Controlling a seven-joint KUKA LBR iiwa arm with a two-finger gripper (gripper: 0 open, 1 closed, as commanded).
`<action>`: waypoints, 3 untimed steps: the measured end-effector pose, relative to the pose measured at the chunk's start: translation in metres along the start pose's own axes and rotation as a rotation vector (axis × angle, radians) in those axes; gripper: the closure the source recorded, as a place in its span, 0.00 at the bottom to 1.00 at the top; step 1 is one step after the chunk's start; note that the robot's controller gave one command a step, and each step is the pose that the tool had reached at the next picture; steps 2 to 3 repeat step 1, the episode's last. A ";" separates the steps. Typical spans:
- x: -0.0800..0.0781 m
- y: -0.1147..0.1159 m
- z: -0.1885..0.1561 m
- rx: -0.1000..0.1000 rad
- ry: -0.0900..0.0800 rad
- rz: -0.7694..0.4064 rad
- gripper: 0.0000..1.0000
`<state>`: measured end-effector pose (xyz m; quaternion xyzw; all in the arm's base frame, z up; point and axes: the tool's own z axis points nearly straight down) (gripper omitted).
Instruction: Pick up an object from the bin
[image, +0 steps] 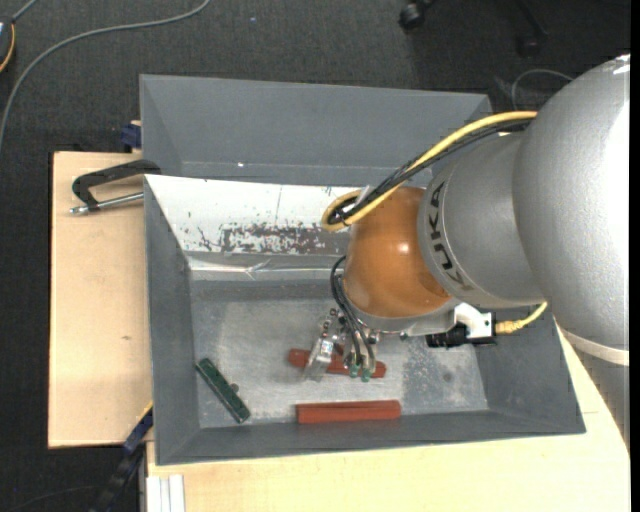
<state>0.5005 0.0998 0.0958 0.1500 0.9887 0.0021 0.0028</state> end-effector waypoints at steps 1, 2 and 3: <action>-0.001 0.002 -0.018 0.000 0.000 -0.002 1.00; -0.001 0.002 -0.018 0.000 0.000 -0.002 1.00; -0.001 0.002 -0.018 0.000 0.000 -0.002 1.00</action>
Offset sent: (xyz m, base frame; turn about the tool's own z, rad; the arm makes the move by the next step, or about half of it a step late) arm 0.0000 0.0000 0.0162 0.0000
